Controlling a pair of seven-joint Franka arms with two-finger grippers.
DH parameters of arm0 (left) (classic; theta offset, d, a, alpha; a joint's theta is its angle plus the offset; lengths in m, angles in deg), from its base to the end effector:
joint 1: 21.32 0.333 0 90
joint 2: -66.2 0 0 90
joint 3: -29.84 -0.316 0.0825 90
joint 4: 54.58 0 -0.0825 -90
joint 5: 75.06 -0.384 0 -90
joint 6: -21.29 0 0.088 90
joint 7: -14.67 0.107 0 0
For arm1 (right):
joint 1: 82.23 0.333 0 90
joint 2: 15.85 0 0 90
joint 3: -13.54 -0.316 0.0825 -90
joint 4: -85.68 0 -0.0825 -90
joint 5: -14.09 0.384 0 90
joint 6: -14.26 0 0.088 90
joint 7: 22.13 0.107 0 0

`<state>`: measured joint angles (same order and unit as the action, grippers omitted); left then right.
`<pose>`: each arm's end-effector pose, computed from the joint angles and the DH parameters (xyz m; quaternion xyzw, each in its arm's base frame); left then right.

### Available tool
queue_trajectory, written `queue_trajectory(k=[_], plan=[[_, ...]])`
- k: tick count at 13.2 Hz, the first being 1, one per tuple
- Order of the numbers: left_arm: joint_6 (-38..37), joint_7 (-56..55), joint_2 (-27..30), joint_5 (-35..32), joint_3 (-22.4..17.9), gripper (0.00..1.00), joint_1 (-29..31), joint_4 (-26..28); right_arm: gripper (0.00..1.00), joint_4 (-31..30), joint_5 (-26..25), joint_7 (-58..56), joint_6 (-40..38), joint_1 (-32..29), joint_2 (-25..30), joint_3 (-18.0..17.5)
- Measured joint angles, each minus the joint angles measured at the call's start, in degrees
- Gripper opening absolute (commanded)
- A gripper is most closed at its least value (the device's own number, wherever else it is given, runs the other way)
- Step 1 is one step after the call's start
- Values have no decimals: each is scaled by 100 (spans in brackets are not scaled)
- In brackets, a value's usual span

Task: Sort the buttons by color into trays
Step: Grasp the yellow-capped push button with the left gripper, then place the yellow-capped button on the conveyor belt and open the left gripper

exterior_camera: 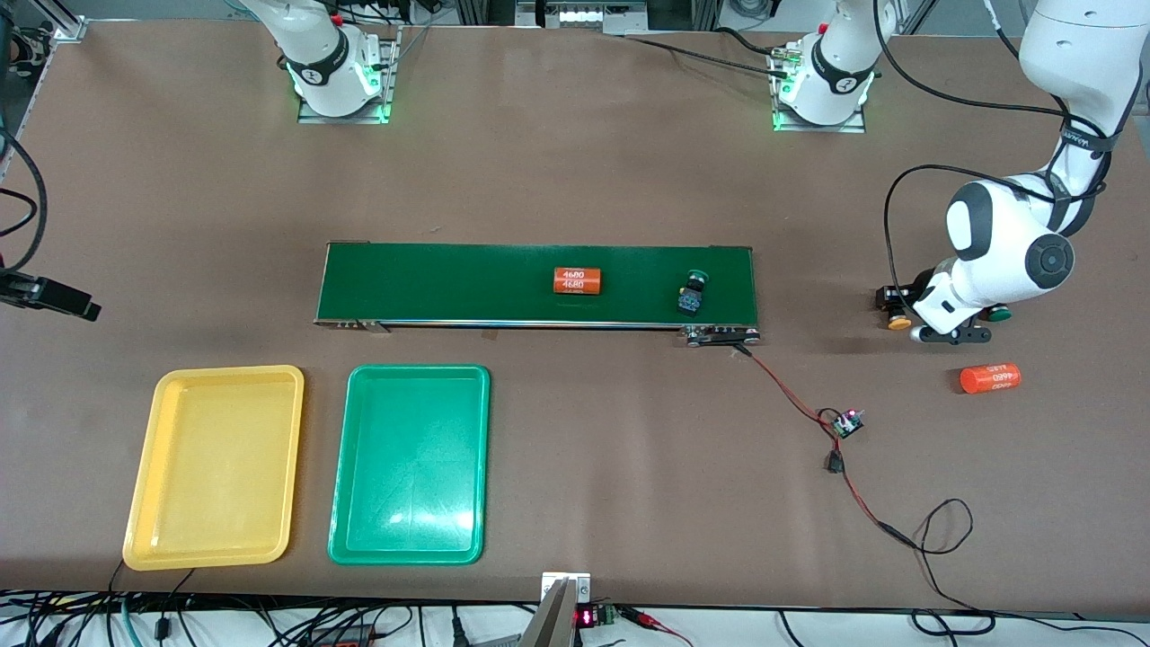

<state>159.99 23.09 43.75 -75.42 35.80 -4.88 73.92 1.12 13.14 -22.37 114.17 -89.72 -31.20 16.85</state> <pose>0.5109 0.0923 0.1758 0.9941 0.0171 -0.1012 0.0354 0.6327 -0.1179 0.5244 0.9959 -0.0896 -0.0013 0.0158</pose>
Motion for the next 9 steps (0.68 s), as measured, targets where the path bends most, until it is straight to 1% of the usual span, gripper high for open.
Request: queue_trajectory(k=[3,5,9], plan=[[-39,60,13,0,5,0,-4,-1,100,22,-1,1,-21,1,-2,-1],[-231,68,100,0,35,0,-7,-29,100,22,-2,5,-22,0,-3,-1],[-653,68,731,-1,177,0,-151,-168,100,22,-3,9,-24,-1,-3,0]])
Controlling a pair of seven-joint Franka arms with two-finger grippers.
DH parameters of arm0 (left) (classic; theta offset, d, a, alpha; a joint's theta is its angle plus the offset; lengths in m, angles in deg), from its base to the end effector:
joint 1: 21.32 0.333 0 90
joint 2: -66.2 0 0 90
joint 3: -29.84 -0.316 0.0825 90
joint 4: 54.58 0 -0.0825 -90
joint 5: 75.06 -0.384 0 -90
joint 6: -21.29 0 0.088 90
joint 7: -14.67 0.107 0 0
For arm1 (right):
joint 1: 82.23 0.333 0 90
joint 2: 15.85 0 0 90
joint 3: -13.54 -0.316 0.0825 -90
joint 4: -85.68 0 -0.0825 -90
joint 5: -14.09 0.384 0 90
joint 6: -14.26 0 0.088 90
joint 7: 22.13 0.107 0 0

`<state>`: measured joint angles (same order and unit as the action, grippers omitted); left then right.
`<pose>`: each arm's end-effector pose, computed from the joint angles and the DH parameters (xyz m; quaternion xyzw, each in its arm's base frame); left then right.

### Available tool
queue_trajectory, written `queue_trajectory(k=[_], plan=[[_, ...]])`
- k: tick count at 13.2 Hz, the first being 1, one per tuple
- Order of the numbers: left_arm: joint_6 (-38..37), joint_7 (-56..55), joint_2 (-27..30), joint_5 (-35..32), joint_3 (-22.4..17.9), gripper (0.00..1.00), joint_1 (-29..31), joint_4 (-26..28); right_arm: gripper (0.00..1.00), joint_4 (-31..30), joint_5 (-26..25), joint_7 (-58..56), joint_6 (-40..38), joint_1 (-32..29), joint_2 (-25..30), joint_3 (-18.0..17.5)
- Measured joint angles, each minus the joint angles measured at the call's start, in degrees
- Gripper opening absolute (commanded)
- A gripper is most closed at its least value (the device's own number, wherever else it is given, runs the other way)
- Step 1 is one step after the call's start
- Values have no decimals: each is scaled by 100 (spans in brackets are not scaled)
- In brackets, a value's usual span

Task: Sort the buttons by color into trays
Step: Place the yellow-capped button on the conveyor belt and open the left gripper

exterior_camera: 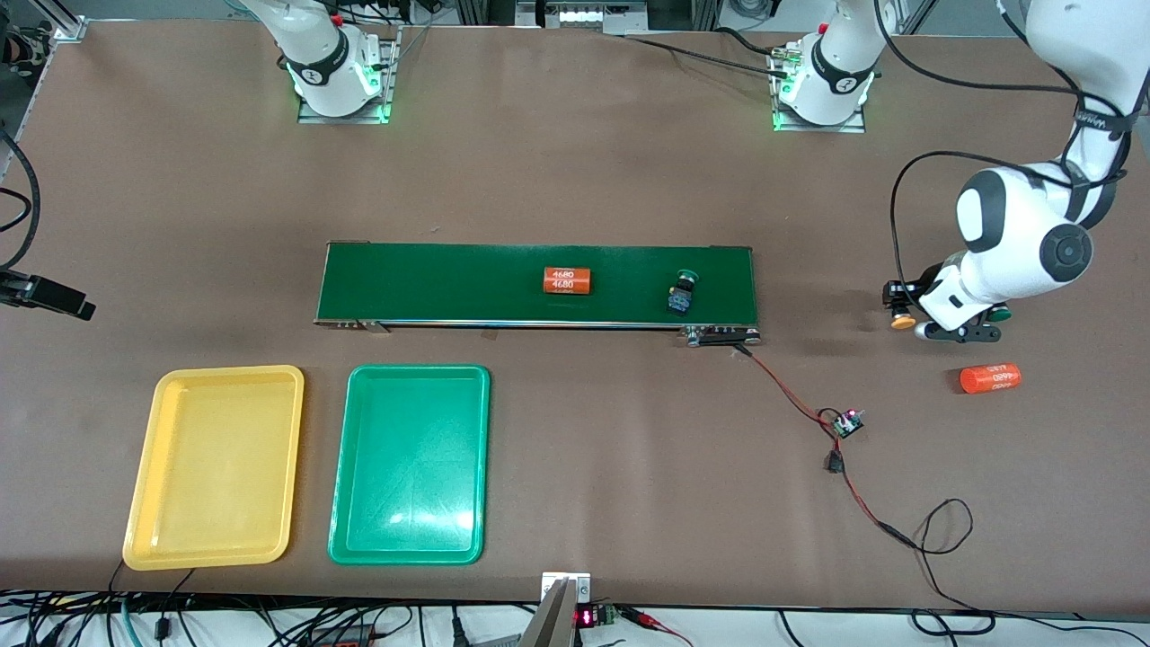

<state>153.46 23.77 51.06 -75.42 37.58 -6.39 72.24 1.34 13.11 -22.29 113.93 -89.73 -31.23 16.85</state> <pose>0.5284 0.0662 0.2458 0.9962 -0.0181 -0.0810 0.0273 0.6327 -0.1180 0.5255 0.9958 -0.0903 -0.0018 0.0160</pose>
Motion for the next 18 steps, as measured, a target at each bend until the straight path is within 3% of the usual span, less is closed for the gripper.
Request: queue_trajectory(k=[4,9,13,18], plan=[[-206,-102,422,1,32,0,-671,-185,100,0,-1,1,-1,2,-1,-1],[-246,-1387,410,21,337,0,-1904,-246,100,0,-1,5,-2,14,-12,-11],[-259,-1461,101,374,657,0,-1995,-399,100,1,-1,52,2,27,-13,-33],[-257,-1460,-405,896,687,0,-2155,-709,100,11,-139,51,8,43,-9,-33]])
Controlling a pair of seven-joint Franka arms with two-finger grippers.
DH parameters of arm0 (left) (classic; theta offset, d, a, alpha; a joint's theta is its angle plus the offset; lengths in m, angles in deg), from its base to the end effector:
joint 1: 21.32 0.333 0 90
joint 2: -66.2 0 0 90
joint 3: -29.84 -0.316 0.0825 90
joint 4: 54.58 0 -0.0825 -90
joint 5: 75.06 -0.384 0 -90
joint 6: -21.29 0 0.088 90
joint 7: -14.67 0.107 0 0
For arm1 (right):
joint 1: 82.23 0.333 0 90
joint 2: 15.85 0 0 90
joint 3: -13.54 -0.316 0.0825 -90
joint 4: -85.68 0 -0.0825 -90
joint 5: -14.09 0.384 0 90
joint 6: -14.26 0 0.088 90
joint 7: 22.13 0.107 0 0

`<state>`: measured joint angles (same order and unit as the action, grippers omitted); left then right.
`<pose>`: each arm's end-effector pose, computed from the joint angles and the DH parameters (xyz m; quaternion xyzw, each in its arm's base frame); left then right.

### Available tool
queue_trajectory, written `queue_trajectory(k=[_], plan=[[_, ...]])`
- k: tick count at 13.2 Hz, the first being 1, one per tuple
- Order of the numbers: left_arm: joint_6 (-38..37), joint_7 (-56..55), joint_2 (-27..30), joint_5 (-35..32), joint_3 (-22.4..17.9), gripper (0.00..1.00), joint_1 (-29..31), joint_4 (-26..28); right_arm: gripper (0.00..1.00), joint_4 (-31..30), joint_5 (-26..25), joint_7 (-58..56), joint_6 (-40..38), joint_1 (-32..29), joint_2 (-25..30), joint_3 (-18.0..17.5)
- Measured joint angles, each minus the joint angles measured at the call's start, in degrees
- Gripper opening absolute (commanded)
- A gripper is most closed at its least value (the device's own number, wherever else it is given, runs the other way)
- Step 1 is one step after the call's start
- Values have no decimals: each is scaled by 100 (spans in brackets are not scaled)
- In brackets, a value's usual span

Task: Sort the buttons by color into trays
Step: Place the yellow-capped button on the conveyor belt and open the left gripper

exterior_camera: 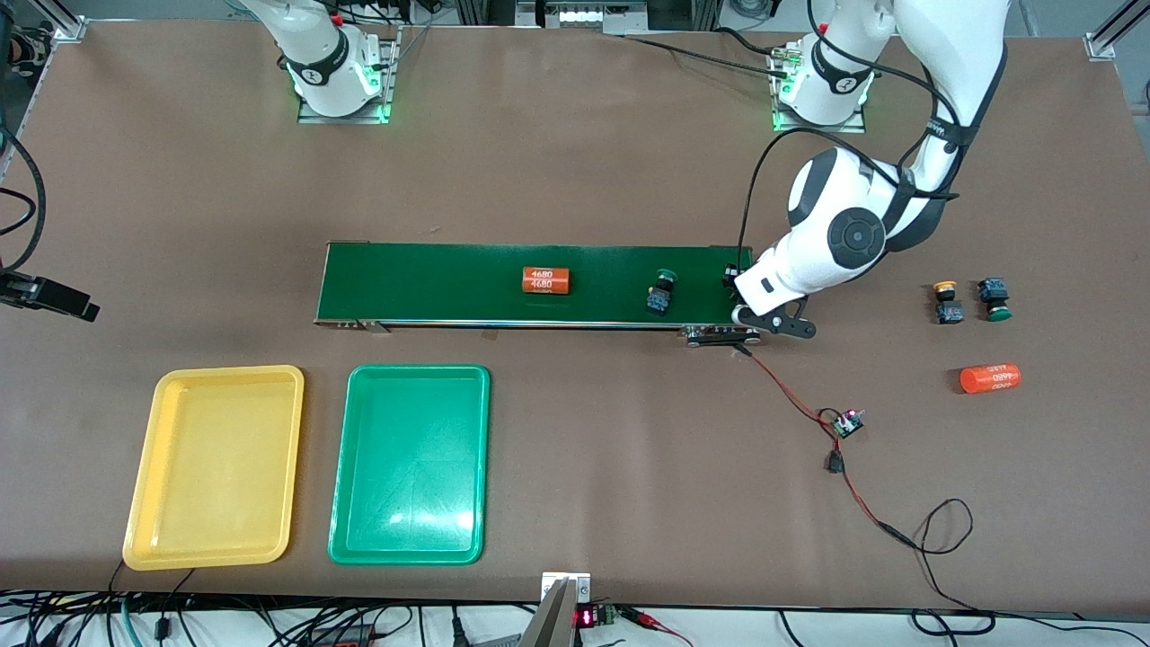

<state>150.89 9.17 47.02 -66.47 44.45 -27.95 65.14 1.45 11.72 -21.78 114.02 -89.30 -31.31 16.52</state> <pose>0.5275 -0.2079 0.2559 0.9891 -0.0807 -0.0973 0.0752 0.6344 -0.1123 0.5257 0.9959 -0.0862 -0.0015 0.0273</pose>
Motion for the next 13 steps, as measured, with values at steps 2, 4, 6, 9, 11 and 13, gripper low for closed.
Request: queue_trajectory(k=[2,4,6,9,11,13], plan=[[-2,-2,-21,192,-1,0,0,-15,100,12,-139,0,0,22,2,-14],[-10,-34,-21,276,-1,0,0,-15,100,18,-174,0,1,44,3,-18],[-25,-82,-21,277,-2,0,0,-15,100,23,-183,0,4,46,3,-14],[-32,-91,-21,277,-10,0,4,-18,100,87,-196,1,12,19,6,23],[-56,-93,-21,277,-13,0,6,-24,100,161,-196,1,12,-3,6,29],[-59,-97,-21,277,-14,0,7,-28,100,192,-197,1,12,-35,7,34]])
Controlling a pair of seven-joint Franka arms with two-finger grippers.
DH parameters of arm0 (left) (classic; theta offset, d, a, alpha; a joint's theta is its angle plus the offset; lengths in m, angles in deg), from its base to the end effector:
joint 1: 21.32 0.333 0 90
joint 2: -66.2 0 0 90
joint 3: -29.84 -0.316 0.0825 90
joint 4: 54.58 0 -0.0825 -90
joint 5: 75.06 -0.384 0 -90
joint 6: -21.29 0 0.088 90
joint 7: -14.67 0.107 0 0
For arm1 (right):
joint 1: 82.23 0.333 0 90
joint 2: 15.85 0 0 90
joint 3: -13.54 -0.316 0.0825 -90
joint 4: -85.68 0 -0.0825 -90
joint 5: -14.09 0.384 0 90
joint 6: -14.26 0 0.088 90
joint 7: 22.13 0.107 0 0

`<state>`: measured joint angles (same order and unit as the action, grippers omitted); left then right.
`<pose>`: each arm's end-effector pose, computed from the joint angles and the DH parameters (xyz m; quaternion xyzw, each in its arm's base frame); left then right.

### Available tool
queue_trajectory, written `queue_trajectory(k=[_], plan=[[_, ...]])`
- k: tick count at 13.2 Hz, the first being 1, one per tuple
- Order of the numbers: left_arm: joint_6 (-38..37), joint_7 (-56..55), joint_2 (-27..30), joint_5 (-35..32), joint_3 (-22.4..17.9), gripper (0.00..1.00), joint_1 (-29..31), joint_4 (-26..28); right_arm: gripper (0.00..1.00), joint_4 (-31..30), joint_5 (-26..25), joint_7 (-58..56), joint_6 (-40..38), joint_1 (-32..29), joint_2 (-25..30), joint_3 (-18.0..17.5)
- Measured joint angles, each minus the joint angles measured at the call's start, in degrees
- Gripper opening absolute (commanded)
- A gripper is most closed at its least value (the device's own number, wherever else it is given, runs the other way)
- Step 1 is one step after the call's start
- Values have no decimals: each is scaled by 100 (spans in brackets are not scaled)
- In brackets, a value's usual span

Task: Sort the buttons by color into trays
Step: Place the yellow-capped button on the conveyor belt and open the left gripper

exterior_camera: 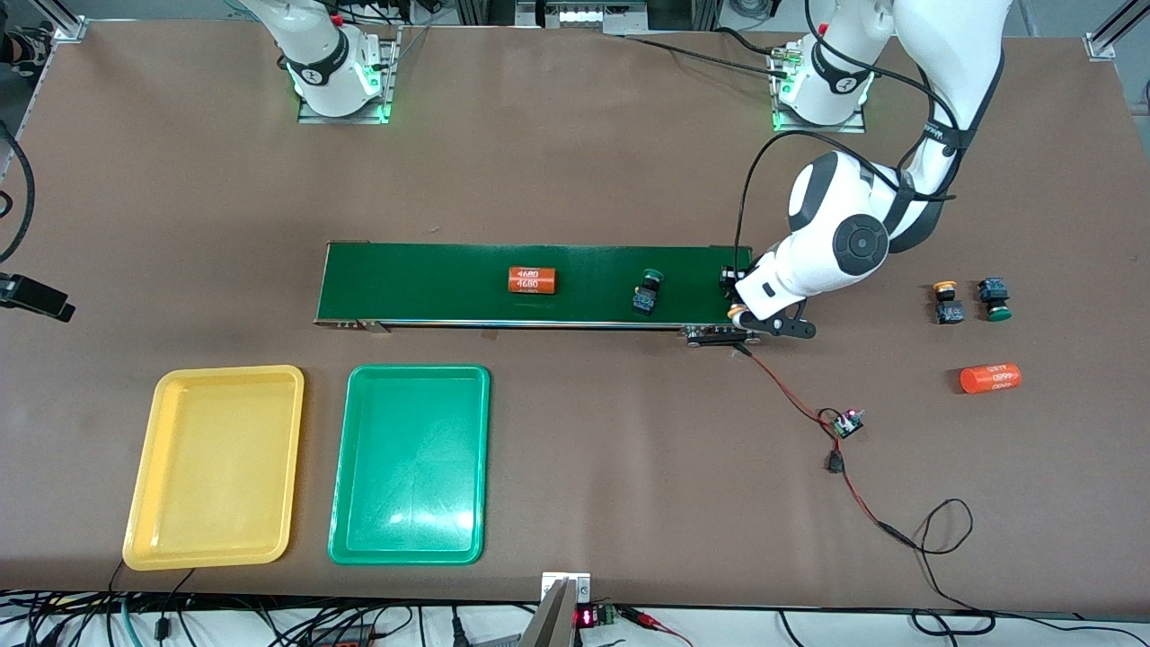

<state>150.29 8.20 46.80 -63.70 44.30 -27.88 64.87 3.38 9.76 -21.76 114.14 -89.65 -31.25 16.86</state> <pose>0.5281 -0.2074 0.2550 0.9887 -0.0539 -0.1070 0.0905 0.6352 -0.1228 0.5431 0.9948 -0.0898 0.0151 0.0466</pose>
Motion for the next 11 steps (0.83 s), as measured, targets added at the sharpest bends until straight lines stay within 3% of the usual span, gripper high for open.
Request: queue_trajectory(k=[11], plan=[[-61,-1,0,0,-4,1,6,-1,100,42,0,0,-14,-71,31,45]])
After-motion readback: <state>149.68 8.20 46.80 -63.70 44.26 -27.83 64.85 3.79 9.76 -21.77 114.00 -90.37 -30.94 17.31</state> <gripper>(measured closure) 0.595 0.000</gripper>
